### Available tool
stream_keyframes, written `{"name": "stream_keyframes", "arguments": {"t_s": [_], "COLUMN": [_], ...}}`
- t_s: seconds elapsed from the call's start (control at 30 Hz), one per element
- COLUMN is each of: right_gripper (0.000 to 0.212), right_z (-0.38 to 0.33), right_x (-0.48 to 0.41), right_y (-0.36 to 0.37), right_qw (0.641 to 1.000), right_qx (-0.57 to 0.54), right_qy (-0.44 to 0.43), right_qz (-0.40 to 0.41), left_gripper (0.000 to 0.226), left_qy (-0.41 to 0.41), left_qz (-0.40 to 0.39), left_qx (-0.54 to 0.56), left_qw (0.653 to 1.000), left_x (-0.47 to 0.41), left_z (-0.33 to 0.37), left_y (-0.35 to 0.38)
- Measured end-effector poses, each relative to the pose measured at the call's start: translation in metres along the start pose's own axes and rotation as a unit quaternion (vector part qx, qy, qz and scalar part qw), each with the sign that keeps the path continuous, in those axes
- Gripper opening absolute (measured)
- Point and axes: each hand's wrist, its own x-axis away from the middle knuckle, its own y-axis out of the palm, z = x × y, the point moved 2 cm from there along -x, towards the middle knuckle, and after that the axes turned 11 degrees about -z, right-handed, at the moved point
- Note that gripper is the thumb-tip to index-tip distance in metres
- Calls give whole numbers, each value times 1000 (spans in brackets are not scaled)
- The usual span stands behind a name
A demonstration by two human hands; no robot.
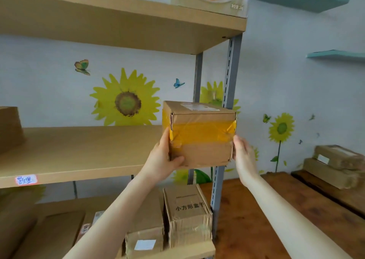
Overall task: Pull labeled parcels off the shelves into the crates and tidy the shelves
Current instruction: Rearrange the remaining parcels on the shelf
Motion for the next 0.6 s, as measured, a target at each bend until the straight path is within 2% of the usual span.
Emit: {"name": "stream_keyframes", "arguments": {"t_s": [0.1, 0.17, 0.37, 0.5, 0.6], "right_gripper": [17, 23, 23, 24, 23], "right_z": [-3, -5, 1, 12, 24], "right_x": [-5, -16, -38, -36, -29], "right_y": [-4, -6, -3, -5, -10], "right_qw": [987, 978, 981, 983, 990], "right_qx": [146, 201, 193, 181, 141], "right_qy": [-47, -32, 1, -7, 2], "right_qz": [-40, -43, -37, -16, -9], "left_gripper": [84, 75, 67, 73, 64], "left_qy": [-46, -71, -100, -95, -56], "left_qz": [47, 70, 80, 81, 141], "left_qx": [-78, -111, -141, -121, -102], "left_qw": [995, 989, 982, 985, 983], "left_x": [-14, -23, -38, -34, -16], "left_z": [-4, -2, -2, -4, -3], "left_y": [6, 9, 9, 11, 17]}}
